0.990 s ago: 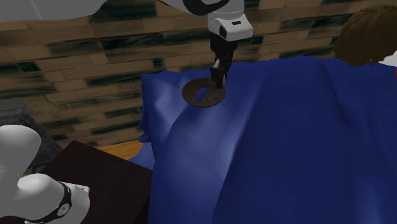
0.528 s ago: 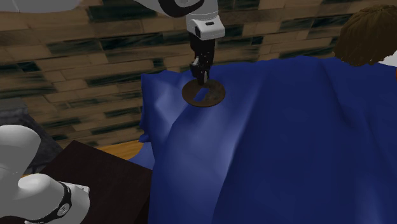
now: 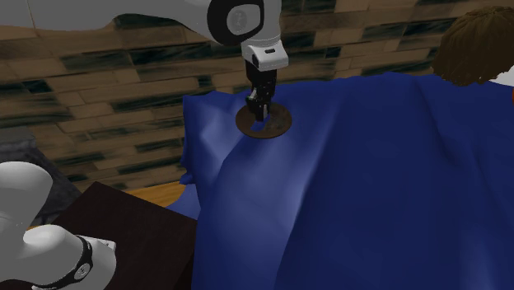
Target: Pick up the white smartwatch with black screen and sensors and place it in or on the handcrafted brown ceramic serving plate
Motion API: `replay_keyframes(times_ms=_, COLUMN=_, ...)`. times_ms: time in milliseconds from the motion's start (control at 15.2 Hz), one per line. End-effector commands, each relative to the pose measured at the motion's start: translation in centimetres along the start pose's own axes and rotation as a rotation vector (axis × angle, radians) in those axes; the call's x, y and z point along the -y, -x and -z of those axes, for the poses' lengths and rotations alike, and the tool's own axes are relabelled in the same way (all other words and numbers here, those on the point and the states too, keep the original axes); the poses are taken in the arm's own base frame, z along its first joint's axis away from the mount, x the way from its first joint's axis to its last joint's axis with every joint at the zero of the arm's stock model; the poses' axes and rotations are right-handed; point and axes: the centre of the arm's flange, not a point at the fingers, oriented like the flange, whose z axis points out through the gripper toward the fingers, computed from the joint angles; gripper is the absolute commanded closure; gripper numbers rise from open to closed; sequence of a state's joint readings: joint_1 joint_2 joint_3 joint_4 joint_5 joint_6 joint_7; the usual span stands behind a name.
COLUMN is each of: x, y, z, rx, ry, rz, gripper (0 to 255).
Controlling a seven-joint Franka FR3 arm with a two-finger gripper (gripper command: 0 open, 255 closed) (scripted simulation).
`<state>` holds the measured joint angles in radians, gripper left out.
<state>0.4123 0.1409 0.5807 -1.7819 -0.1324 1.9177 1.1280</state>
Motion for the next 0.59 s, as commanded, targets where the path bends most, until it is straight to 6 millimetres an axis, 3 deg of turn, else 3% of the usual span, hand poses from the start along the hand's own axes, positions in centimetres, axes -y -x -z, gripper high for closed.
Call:
replay_keyframes(times_ms=0, x=0.09, y=0.11, z=-1.08, rx=0.000, ry=0.000, rz=0.000, gripper=255)
replay_keyframes(times_ms=462, x=0.09, y=0.11, z=-1.08, rx=0.000, ry=0.000, rz=0.000, gripper=255)
replay_keyframes(times_ms=528, x=0.08, y=0.11, z=-1.08, rx=0.000, ry=0.000, rz=0.000, gripper=0)
